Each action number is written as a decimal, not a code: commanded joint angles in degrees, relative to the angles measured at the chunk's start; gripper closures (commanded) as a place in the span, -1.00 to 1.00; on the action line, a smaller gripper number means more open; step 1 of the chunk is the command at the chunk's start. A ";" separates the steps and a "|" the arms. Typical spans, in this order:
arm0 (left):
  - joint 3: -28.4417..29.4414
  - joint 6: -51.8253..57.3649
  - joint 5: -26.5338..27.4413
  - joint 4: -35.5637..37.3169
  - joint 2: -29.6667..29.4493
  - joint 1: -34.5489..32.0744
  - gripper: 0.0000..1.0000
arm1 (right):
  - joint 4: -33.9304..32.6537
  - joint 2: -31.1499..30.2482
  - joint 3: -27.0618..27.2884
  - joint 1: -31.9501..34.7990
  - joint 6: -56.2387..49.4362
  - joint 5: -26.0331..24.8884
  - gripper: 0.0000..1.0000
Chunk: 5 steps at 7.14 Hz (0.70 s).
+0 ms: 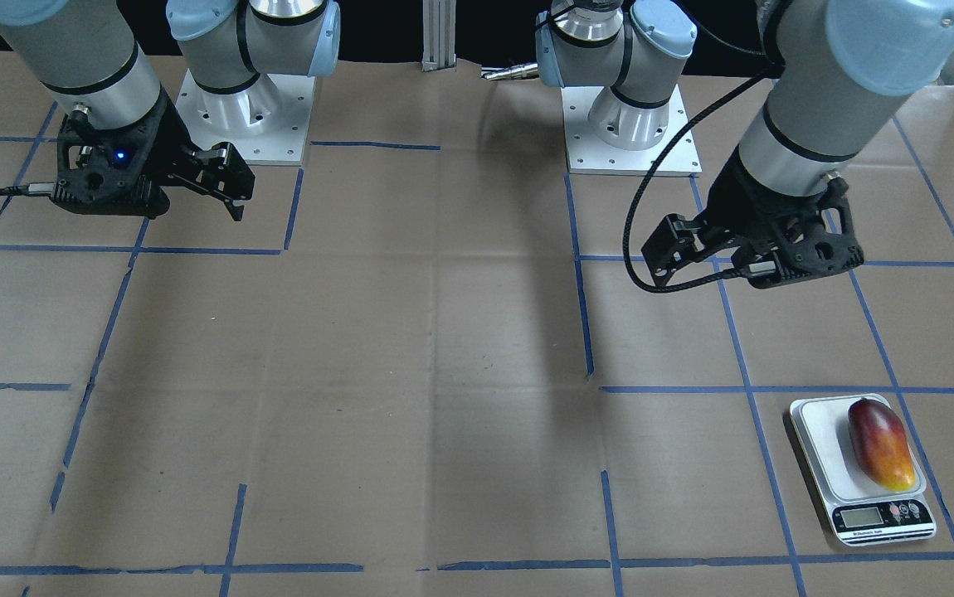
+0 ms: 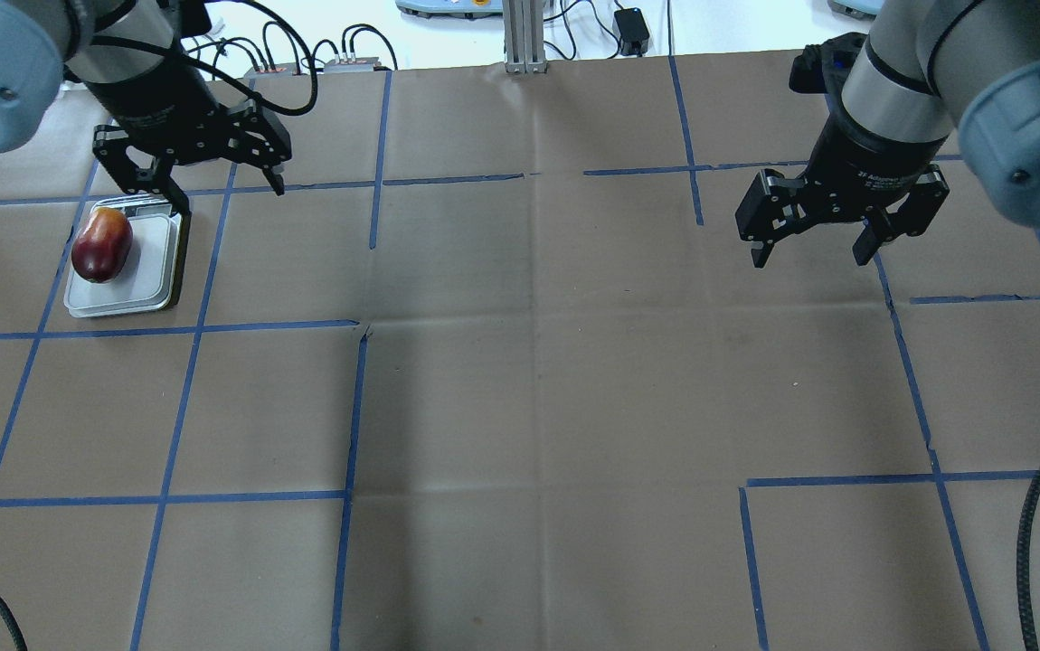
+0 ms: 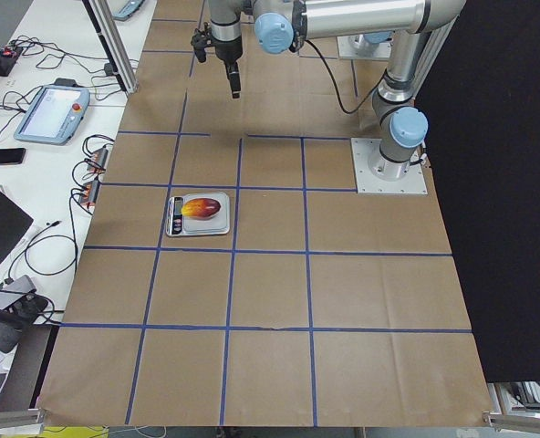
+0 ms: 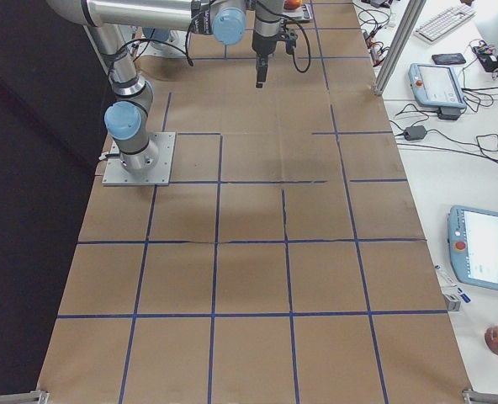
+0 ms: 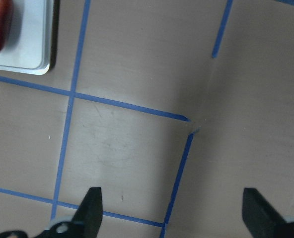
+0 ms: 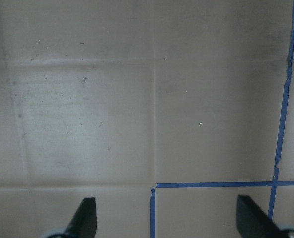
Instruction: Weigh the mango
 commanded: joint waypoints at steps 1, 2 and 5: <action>-1.50 0.16 -0.67 -0.29 1.50 -2.43 -1.00 | -0.01 0.04 0.00 0.00 0.00 0.00 -1.00; -4.47 3.04 -0.85 -0.12 3.51 -2.35 -1.00 | -0.01 -0.05 0.00 0.00 0.00 0.00 -1.00; -6.80 8.95 -0.15 0.76 6.00 -1.38 -1.00 | 0.07 0.04 0.00 0.00 0.00 0.00 -1.00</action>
